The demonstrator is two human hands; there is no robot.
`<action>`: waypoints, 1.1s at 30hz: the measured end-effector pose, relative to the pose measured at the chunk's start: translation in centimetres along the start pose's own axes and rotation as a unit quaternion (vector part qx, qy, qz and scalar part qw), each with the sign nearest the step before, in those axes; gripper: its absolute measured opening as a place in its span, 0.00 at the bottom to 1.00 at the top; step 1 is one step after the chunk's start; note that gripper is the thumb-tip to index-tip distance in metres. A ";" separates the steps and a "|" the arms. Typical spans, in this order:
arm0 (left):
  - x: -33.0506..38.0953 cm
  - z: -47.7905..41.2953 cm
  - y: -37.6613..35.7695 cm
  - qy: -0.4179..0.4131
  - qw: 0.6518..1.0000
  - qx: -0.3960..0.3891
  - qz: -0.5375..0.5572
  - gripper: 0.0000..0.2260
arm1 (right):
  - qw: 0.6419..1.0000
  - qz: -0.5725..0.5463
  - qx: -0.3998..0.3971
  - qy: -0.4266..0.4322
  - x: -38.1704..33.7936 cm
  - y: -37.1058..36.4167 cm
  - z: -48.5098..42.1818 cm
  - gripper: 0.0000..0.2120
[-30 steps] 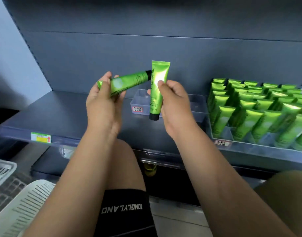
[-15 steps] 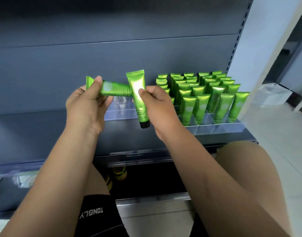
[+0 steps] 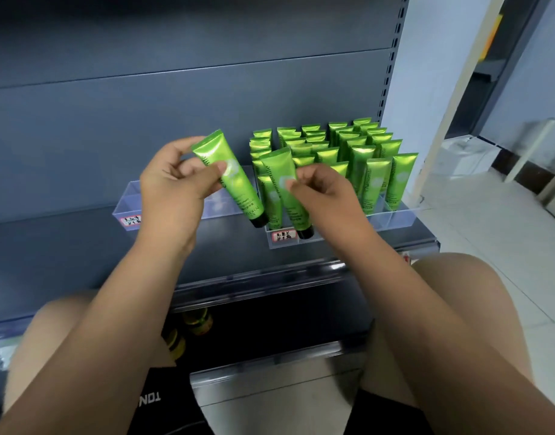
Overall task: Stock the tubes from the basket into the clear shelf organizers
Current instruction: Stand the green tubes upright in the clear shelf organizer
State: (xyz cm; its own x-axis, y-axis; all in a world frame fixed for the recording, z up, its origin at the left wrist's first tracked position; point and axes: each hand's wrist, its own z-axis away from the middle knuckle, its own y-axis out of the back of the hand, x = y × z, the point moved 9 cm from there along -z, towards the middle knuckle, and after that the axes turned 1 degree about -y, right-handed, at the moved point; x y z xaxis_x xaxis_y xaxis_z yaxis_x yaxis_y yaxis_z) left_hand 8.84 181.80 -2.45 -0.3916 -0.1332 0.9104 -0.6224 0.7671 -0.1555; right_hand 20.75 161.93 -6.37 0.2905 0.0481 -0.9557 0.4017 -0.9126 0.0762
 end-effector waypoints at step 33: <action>-4.7 -1.8 -5.2 -0.080 0.979 -0.078 -0.170 0.15 | 0.990 0.113 0.080 0.021 3.3 5.3 -2.1 0.08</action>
State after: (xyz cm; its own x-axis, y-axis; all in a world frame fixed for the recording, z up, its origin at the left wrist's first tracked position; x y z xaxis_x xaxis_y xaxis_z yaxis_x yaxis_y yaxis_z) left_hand 15.11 179.58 -5.20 -0.2880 -0.4849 0.8258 -0.6297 0.7456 0.2182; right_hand 25.65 158.12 -8.53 0.3947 -0.1510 -0.9063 0.1797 -0.9547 0.2373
